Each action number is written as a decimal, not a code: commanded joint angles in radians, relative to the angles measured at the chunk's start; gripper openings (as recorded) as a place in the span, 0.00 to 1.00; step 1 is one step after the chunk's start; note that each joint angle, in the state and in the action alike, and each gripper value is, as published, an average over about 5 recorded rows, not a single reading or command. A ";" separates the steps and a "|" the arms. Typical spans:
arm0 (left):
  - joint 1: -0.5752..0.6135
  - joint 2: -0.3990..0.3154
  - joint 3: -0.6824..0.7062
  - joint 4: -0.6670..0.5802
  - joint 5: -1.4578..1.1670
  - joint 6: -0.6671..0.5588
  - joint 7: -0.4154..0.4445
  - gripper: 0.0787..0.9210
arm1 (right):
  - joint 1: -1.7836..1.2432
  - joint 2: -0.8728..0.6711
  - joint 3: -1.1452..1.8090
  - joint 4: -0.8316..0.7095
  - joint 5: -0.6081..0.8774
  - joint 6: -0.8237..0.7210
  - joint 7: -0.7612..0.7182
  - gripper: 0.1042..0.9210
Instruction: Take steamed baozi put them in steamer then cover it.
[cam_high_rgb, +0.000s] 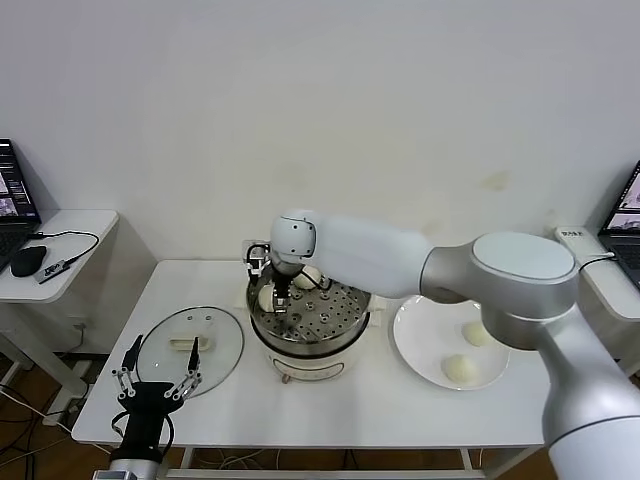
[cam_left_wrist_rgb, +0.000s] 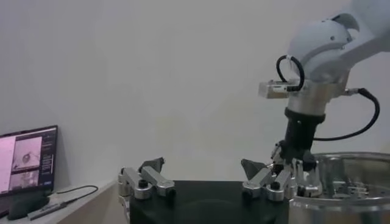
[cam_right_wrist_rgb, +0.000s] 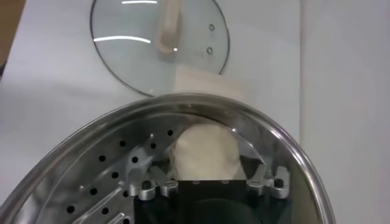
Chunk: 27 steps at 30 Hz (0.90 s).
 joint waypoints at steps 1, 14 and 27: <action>0.000 0.001 0.001 -0.003 0.001 0.002 0.001 0.88 | 0.156 -0.150 -0.026 0.161 -0.018 0.050 -0.147 0.88; 0.002 0.012 0.025 -0.013 0.009 0.029 0.006 0.88 | 0.351 -0.661 -0.130 0.530 -0.083 0.188 -0.276 0.88; 0.007 0.013 0.029 0.045 0.011 0.026 0.006 0.88 | 0.133 -1.044 -0.071 0.635 -0.351 0.283 -0.287 0.88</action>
